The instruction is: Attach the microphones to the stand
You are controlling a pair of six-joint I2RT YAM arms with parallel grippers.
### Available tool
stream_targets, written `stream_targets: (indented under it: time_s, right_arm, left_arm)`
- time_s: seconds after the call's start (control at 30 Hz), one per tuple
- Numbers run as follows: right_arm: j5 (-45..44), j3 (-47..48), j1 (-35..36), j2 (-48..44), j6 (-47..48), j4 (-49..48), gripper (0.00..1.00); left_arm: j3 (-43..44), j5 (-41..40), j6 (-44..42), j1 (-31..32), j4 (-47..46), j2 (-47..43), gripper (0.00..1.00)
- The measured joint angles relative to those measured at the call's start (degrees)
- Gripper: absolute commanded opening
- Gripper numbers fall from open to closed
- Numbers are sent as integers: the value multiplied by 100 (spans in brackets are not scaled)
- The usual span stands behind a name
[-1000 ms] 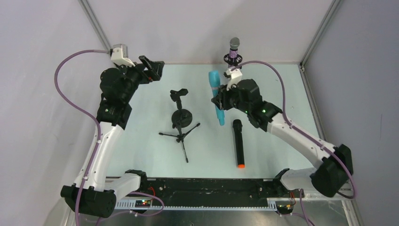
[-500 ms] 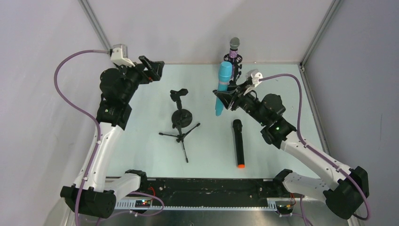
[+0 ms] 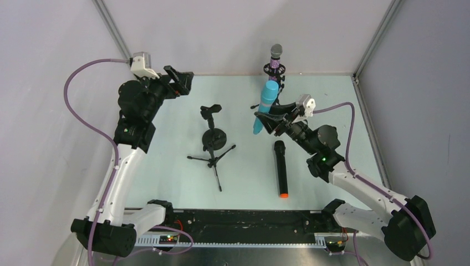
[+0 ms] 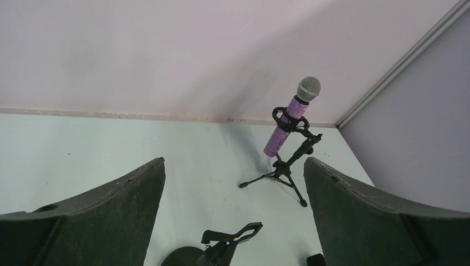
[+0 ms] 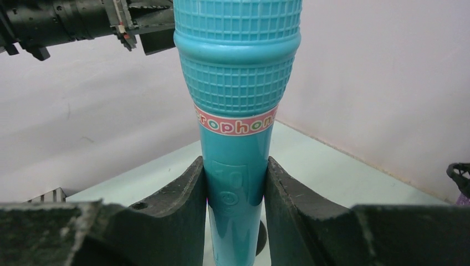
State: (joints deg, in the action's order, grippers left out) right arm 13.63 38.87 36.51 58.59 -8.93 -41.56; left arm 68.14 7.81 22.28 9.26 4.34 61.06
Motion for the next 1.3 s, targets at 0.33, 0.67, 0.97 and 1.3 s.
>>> stream_targets:
  time_s: [0.33, 0.67, 0.97, 1.3]
  right_arm:
    - [621, -59, 0, 280, 295, -960, 0]
    - [1010, -59, 0, 713, 367, -1429, 0]
    - [1137, -59, 0, 1180, 299, -2168, 0]
    - [1322, -59, 2, 1281, 205, -1862, 0]
  left_arm:
    - [0, -13, -33, 0, 0, 0, 98]
    - [0, -11, -28, 0, 0, 0, 98]
    - [0, 35, -17, 7, 0, -2, 98]
    - [-192, -76, -85, 26, -83, -310, 98]
